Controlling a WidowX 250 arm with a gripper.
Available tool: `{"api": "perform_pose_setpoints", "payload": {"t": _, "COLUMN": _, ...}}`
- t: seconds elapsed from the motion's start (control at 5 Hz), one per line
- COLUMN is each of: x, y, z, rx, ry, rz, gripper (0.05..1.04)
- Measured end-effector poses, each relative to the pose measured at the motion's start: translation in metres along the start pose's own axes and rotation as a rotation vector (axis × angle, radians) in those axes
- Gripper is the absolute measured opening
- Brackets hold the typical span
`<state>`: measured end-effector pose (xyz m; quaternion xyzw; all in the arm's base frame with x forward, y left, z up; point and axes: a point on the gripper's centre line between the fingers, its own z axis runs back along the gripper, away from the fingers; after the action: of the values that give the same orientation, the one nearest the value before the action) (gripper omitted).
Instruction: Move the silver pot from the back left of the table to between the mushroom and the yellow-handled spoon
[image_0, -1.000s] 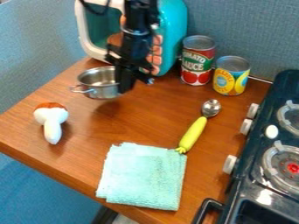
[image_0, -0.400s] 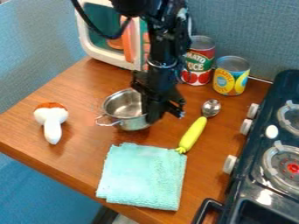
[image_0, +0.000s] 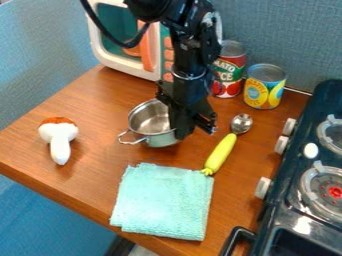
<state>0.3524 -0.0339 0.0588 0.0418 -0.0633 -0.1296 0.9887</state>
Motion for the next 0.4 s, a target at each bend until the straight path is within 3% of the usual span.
{"api": "perform_pose_setpoints", "payload": {"t": 0.2, "x": 0.0132, "y": -0.0046, "z": -0.0083, "rx": -0.041, "ry": -0.052, "rz": -0.033, "gripper": 0.088}}
{"api": "perform_pose_setpoints", "payload": {"t": 0.4, "x": 0.0205, "y": -0.0007, "z": -0.0136, "rx": -0.124, "ry": -0.086, "rz": -0.01, "gripper": 0.088}}
